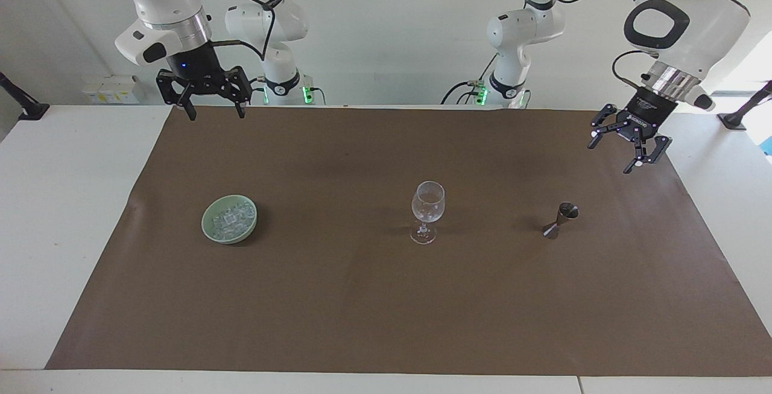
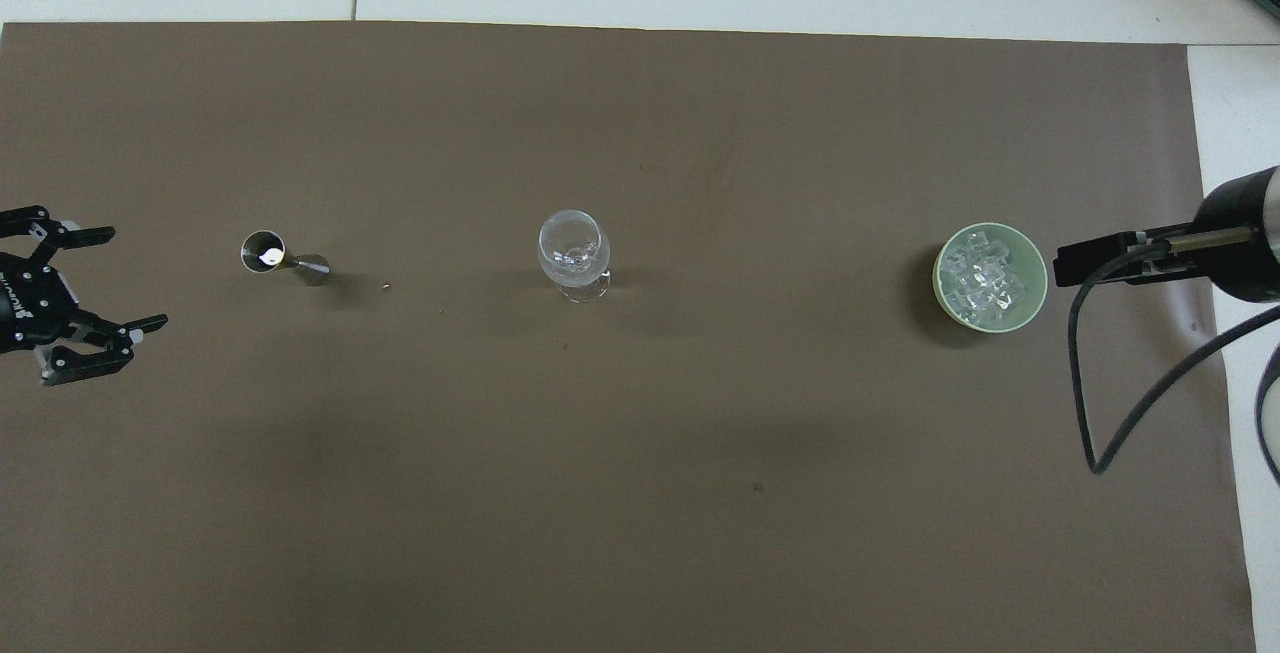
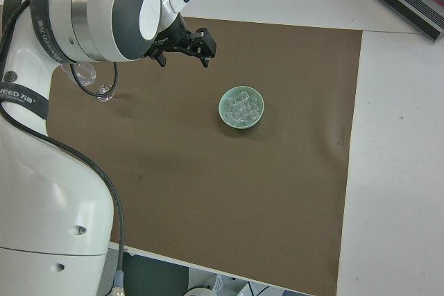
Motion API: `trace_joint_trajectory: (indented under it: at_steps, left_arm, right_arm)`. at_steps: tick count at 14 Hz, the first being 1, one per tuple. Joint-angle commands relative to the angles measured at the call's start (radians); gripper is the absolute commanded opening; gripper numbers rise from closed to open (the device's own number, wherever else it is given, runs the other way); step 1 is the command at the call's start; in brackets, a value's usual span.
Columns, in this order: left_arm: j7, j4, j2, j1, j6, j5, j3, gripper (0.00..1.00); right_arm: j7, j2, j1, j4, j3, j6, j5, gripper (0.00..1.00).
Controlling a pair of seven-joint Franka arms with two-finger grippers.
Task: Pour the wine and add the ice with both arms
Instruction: 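Reach the left gripper forward and close it on the metal jigger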
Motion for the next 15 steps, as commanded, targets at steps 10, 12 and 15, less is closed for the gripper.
trace_joint_trajectory:
  at_steps: [10, 12, 15]
  left_arm:
    - [0.009, -0.145, 0.082, 0.048, 0.109, -0.380, -0.011, 1.00]
    - [0.089, -0.177, 0.085, 0.039, 0.111, -0.473, -0.011, 1.00]
    - [0.170, -0.212, 0.089, 0.046, 0.123, -0.537, -0.011, 1.00]
  right_arm:
    - [-0.023, -0.012, -0.009, -0.006, 0.003, -0.013, 0.023, 1.00]
    - [-0.023, -0.012, -0.009, -0.006, 0.003, -0.013, 0.023, 1.00]
    - [-0.023, -0.012, -0.009, -0.006, 0.004, -0.013, 0.023, 1.00]
